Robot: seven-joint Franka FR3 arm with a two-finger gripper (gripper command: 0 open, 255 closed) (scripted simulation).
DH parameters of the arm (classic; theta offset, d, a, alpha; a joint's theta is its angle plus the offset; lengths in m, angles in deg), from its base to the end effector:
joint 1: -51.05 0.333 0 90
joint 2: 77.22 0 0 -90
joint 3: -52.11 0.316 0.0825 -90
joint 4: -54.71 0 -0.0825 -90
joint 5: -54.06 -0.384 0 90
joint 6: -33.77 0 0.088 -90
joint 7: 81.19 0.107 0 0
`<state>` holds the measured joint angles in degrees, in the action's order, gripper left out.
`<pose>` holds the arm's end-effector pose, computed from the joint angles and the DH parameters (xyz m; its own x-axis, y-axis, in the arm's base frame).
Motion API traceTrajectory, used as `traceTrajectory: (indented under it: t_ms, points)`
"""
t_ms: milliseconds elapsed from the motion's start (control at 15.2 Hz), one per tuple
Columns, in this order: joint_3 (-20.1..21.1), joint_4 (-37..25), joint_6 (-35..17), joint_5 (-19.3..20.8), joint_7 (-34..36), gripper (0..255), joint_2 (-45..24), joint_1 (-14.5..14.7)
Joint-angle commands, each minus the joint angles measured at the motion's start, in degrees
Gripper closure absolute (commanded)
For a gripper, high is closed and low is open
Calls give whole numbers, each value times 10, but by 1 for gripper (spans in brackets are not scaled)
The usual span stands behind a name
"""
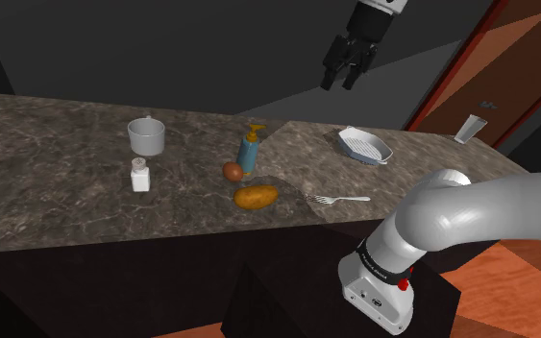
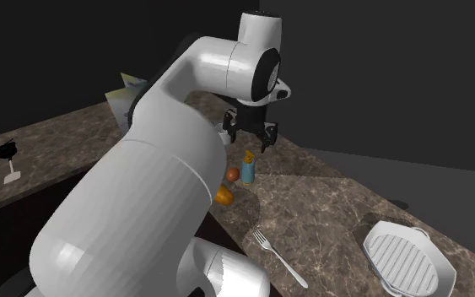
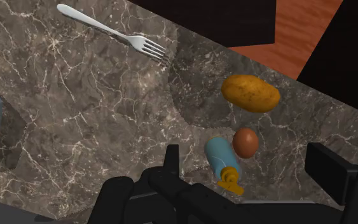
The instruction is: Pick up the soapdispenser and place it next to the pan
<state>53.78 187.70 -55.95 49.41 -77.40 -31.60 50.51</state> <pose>0.3038 0.0178 0.6098 0.9979 -0.0538 0.0367 -0.0514 -0.9967 -0.0628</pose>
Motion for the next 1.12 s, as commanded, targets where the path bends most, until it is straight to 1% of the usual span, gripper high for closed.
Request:
traceTrajectory:
  t_ms: [0,264,528,792,1056]
  points:
    - [0,0,0,0,0,0,0,0]
    - [16,81,-111,-11,14,0,5,1]
    - [33,148,-230,-24,28,0,-11,2]
    - [53,197,-357,-36,42,0,-53,4]
    - [74,227,-490,-45,57,0,-121,3]
